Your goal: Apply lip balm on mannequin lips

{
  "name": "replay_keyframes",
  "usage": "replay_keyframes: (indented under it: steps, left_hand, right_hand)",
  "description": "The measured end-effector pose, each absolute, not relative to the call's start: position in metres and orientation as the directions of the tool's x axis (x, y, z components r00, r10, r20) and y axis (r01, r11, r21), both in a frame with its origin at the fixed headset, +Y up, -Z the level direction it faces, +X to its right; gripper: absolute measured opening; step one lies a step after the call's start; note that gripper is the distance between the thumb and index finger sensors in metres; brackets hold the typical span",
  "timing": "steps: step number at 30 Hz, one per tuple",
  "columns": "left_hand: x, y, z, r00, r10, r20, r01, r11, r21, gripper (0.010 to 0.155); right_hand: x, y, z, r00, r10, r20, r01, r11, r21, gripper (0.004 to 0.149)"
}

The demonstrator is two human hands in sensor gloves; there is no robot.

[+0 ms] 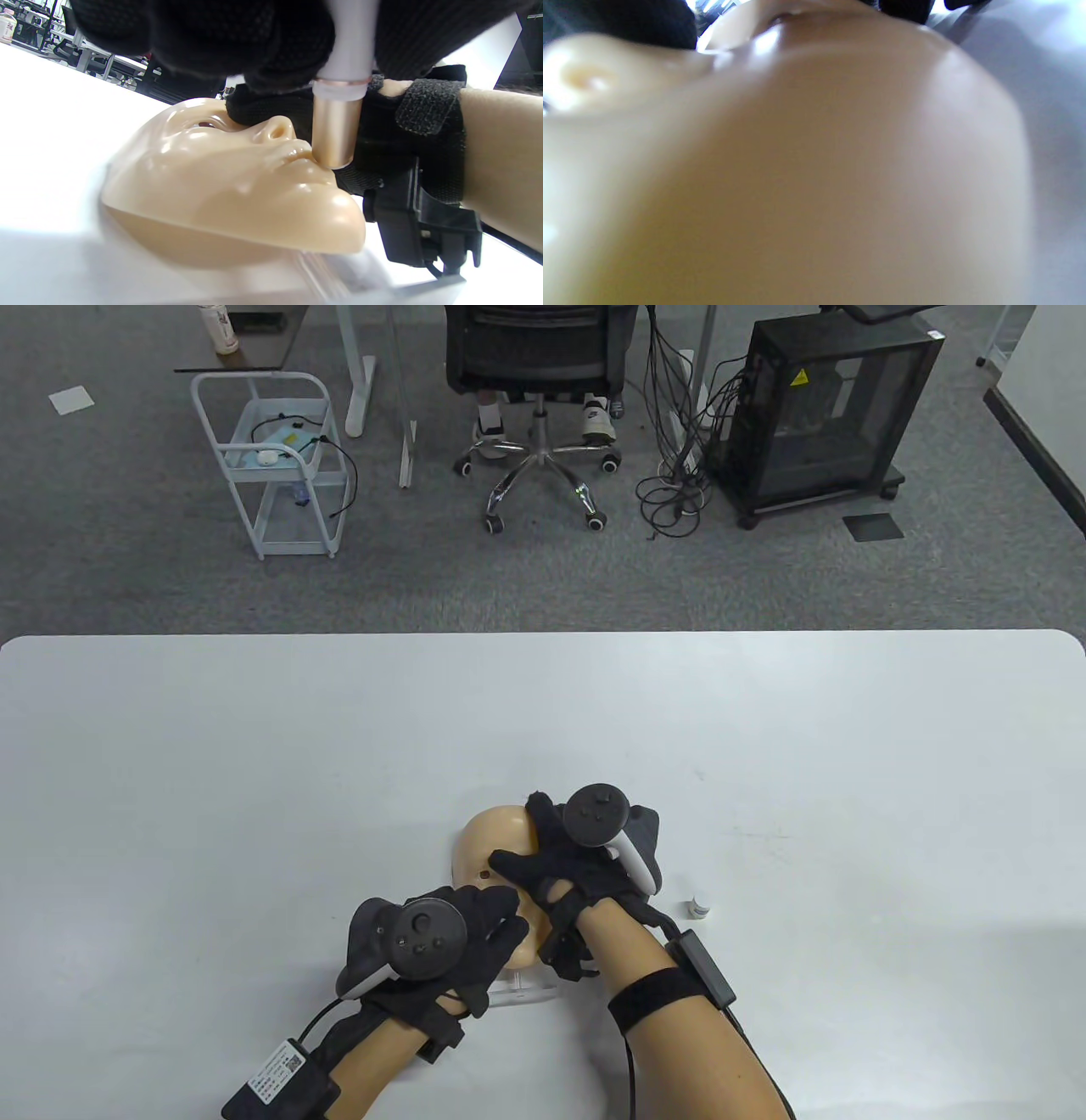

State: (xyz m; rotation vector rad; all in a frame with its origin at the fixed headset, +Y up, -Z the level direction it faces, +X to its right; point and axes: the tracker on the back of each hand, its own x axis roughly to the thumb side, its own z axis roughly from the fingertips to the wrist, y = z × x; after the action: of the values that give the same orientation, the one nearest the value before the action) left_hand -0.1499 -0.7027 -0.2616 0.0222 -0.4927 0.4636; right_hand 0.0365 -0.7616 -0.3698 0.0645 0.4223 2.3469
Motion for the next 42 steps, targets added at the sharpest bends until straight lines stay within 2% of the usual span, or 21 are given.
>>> replay_keyframes:
  steps: [24,28,33,36,39,42]
  left_hand:
    - [-0.166,-0.704,-0.264,0.798,0.455,0.395,-0.438,0.888,-0.138,0.048]
    - [-0.172,-0.703,-0.265,0.767,0.516,0.381,-0.498,0.854,-0.153,0.048]
    - [-0.187,-0.705,-0.270,0.657,0.675,0.335,-0.666,0.728,-0.163,0.048]
    - [-0.198,-0.714,-0.277,0.500,0.814,0.295,-0.793,0.567,-0.221,0.048]
    - [-0.204,-0.716,-0.284,0.306,0.892,0.333,-0.874,0.402,-0.273,0.049]
    - [-0.208,-0.718,-0.286,0.237,0.924,0.298,-0.908,0.320,-0.271,0.051]
  right_hand:
    - [0.037,-0.762,-0.370,-0.725,0.684,-0.076,-0.668,-0.673,0.318,0.097]
    - [0.037,-0.762,-0.370,-0.720,0.689,-0.080,-0.674,-0.667,0.318,0.097]
    - [0.037,-0.763,-0.369,-0.716,0.694,-0.082,-0.679,-0.664,0.313,0.097]
    - [0.041,-0.759,-0.368,-0.692,0.716,-0.093,-0.705,-0.643,0.300,0.097]
    - [0.051,-0.744,-0.365,-0.636,0.766,-0.094,-0.767,-0.614,0.187,0.095]
    - [0.065,-0.713,-0.356,-0.508,0.861,-0.033,-0.860,-0.505,0.065,0.091]
